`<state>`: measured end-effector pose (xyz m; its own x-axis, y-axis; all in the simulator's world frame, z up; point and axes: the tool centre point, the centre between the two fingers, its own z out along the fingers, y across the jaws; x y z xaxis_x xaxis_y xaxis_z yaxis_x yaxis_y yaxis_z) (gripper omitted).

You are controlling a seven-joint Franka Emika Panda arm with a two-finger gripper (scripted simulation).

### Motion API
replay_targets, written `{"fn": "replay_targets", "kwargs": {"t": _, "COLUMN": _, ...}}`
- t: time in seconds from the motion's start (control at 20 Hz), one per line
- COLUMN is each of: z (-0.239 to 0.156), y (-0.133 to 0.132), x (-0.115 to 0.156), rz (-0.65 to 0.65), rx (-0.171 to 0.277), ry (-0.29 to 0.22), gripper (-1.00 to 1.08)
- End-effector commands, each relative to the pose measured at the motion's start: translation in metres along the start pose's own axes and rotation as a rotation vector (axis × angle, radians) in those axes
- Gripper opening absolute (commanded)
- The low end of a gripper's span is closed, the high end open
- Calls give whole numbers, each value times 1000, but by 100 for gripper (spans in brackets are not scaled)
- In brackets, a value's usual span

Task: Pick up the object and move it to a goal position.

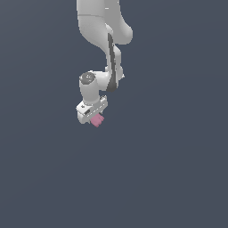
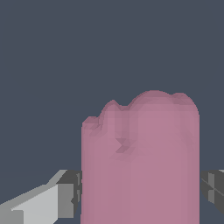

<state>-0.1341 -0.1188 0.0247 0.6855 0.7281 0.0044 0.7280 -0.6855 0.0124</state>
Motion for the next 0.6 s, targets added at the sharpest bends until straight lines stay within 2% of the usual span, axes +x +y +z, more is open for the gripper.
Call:
{"fn": "replay_targets", "kwargs": {"t": 0.0, "z": -1, "y": -1, "x": 0, "rz": 0, "rx": 2, "ry": -1, "gripper": -100}}
{"fn": "replay_targets", "kwargs": {"t": 0.55, "z": -42, "y": -8, "x": 2, "rz": 0, "rx": 3, "ry": -2, "gripper": -100}}
